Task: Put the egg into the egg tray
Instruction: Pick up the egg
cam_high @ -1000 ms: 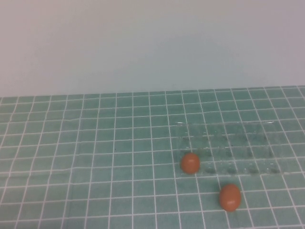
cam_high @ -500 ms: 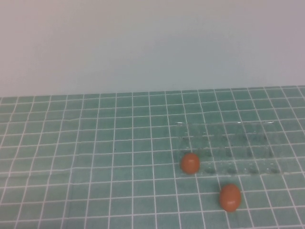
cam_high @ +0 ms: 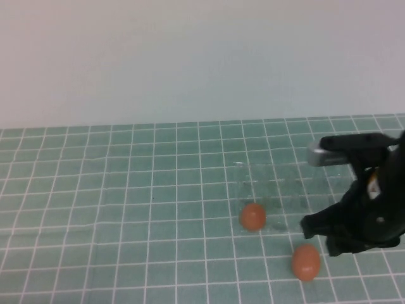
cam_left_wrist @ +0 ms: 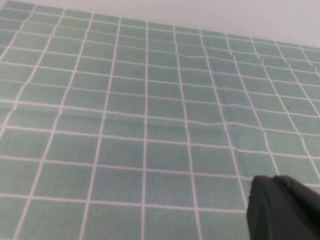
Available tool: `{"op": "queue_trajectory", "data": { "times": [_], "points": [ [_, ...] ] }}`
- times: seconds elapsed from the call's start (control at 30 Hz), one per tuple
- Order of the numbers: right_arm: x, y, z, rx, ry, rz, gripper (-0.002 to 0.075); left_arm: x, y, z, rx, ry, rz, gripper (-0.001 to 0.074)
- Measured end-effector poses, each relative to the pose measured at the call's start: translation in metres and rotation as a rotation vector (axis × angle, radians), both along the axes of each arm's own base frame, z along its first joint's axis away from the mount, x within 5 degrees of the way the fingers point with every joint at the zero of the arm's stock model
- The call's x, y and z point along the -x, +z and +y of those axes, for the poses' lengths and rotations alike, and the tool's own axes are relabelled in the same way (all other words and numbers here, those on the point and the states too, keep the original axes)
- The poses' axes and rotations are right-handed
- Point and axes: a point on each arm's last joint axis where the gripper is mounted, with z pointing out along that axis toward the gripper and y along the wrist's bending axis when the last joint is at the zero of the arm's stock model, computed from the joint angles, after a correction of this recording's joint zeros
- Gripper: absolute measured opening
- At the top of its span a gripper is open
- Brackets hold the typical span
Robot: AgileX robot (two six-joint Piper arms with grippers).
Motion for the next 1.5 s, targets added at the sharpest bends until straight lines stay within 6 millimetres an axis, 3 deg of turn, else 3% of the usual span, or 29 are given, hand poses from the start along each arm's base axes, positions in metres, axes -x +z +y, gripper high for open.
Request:
{"op": "queue_trajectory", "data": {
  "times": [0.13, 0.27, 0.57, 0.6, 0.63, 1.33, 1.37, 1.5],
  "points": [
    [-0.012, -0.023, 0.009, 0.003, -0.027, 0.033, 0.0380, 0.000, 0.000, 0.000, 0.000, 0.000, 0.000, -0.0001],
    [-0.022, -0.045, 0.016, 0.014, -0.046, 0.057, 0.0435, 0.000, 0.000, 0.000, 0.000, 0.000, 0.000, -0.0001],
    [-0.035, -0.078, 0.024, 0.038, -0.076, 0.093, 0.0448, 0.000, 0.000, 0.000, 0.000, 0.000, 0.000, -0.0001],
    [-0.036, -0.080, 0.024, 0.042, -0.090, 0.096, 0.0448, 0.000, 0.008, 0.000, 0.000, 0.001, 0.009, -0.0004],
    [-0.036, -0.082, 0.024, 0.047, -0.100, 0.099, 0.0448, 0.000, 0.000, 0.000, 0.000, 0.000, 0.000, -0.0001],
    [-0.049, -0.108, 0.032, 0.015, -0.172, 0.071, 0.0449, 0.000, 0.000, 0.000, 0.000, 0.000, 0.000, -0.0001],
    [-0.050, -0.108, 0.032, 0.012, -0.170, 0.064, 0.0449, 0.000, 0.008, 0.000, 0.000, 0.001, 0.009, -0.0004],
    [-0.052, -0.107, 0.031, 0.023, -0.151, 0.040, 0.0441, 0.000, 0.000, 0.000, 0.000, 0.000, 0.000, -0.0001]
  ]
}}
